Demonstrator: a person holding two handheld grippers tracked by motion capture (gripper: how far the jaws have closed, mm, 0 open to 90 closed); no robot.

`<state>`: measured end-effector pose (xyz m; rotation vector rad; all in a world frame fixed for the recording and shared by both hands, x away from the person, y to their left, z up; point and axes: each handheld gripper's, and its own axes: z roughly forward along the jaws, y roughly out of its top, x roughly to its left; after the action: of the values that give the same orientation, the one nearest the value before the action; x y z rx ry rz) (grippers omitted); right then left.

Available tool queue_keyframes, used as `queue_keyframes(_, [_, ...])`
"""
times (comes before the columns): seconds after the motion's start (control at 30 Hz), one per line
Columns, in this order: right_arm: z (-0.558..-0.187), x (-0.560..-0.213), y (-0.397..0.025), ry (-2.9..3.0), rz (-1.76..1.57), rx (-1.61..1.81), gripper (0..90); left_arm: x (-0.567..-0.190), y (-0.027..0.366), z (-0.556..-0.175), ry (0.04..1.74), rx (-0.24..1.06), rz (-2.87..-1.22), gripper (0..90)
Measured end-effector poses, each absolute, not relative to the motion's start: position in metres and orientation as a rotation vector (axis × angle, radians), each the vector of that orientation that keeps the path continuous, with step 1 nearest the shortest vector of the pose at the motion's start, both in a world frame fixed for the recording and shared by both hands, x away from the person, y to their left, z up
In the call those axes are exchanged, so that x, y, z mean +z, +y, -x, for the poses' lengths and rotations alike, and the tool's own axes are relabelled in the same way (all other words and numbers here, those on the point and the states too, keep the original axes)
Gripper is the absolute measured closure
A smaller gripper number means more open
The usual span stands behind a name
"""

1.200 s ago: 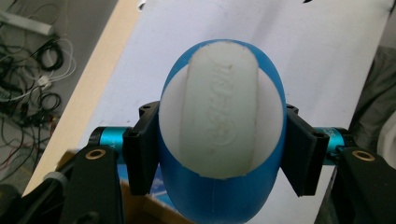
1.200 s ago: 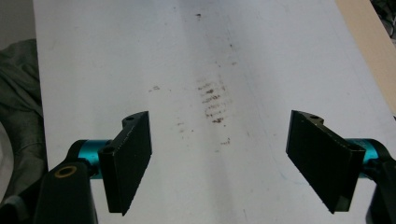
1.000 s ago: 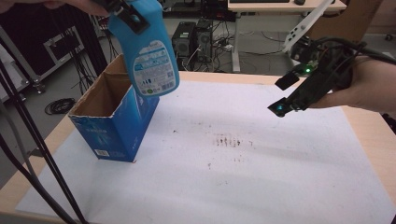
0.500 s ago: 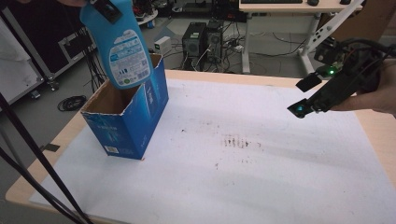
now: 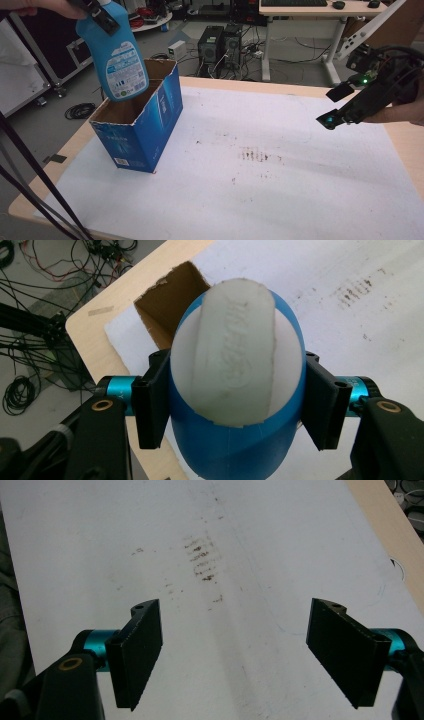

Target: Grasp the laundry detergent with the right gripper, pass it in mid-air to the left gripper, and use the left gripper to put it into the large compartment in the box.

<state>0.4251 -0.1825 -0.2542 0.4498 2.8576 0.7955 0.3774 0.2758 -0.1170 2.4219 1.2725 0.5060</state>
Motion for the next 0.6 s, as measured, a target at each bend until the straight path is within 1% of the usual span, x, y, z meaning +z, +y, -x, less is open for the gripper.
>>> queue_keyframes(0.17, [-0.425, -0.253, -0.185, 2.857, -0.457, 0.797, 21.9, -0.124, 0.279, -0.380, 1.291, 0.489, -2.426, 38.3])
queue_keyframes(0.6, [-0.427, -0.254, -0.186, 2.860, -0.464, 0.790, 21.9, -0.160, 0.283, -0.389, 1.335, 0.428, -2.456, 38.3])
